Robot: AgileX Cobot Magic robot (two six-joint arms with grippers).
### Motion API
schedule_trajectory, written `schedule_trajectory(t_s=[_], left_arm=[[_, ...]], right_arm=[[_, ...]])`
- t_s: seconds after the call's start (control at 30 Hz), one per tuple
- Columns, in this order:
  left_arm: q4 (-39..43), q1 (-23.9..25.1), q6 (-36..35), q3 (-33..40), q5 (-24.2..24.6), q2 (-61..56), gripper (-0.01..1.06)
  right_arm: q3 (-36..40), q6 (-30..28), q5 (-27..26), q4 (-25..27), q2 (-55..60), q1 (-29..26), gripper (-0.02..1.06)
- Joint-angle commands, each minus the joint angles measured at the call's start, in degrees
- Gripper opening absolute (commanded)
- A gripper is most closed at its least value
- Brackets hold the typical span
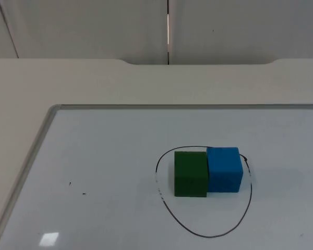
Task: Push the two cubes into the marked area.
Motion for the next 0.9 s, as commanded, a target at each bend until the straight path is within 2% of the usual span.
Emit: schedule_trajectory(t_s=[0.0,0.87], left_arm=[[-0.5,0.1,0.0,0.3,-0.1,-0.2,1.05],[-0.5,0.1,0.0,0.3,-0.2,-0.2,1.05]], right_arm=[[0.2,0.0,0.1,0.1,-0.2,-0.2,1.05],[0.2,0.0,0.1,0.1,-0.2,-0.2,1.05]])
